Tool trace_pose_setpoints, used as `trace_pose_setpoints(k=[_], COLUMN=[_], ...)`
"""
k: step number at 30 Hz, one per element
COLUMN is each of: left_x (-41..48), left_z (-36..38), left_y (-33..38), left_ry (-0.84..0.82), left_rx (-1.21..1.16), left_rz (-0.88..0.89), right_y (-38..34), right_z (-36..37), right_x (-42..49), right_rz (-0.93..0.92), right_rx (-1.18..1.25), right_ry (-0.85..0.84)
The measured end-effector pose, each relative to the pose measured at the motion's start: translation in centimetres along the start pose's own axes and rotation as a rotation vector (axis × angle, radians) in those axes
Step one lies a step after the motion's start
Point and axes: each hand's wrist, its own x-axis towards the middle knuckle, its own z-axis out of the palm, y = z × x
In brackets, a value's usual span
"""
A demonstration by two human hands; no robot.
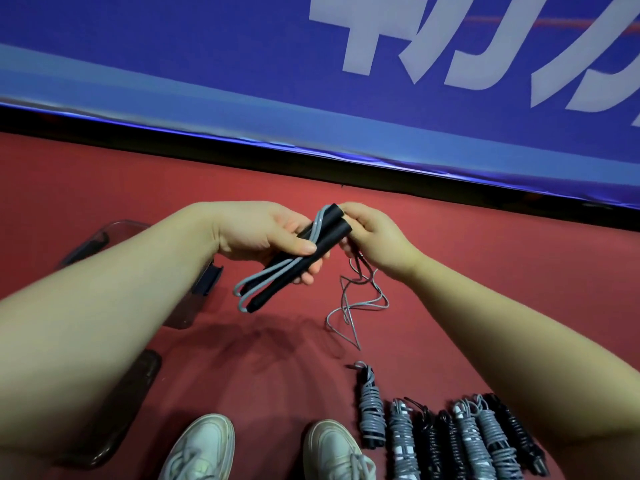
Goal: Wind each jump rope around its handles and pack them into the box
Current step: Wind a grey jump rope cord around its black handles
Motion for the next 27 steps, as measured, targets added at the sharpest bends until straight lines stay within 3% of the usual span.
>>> trace_pose_setpoints(k=[3,5,10,14,17,19,21,24,27], left_x=[-0.2,-0.1,1.4,2.1,2.2,2.2,2.2,2.0,1.7], left_z=[-0.4,-0.8,-1.2,-2.1,-1.9,-1.6,-0.9,0.6,1.8], left_y=[-0.1,-0.1,0.4,-0.3,-1.0,-1.0,-0.8,-0.2,0.3], left_ry=[0.144,0.27,0.614,0.715,0.687,0.629,0.52,0.294,0.073], left_rx=[-0.055,-0.089,-0.262,-0.007,0.243,0.431,0.58,0.834,0.947], left_rz=[0.026,0.03,0.053,-0.05,-0.124,-0.167,-0.214,-0.279,-0.279], right_y=[1.7,2.3,1.3,-0.8,-2.7,-3.5,-3.9,-5.0,-5.2], right_z=[0.4,-0.1,0.7,0.7,0.0,-0.4,-1.0,-2.1,-2.6], right_x=[-0.8,-1.1,-1.0,-0.7,-0.7,-0.7,-0.2,0.3,0.8], right_rz=[0.145,0.194,-0.047,-0.151,-0.391,-0.631,-0.758,-0.752,-0.464], right_rx=[0.189,0.109,-0.765,-1.26,-1.432,-1.427,-1.381,-1.332,-1.242], right_ry=[-0.092,-0.063,-0.005,0.002,-0.051,-0.019,-0.094,-0.281,-0.421])
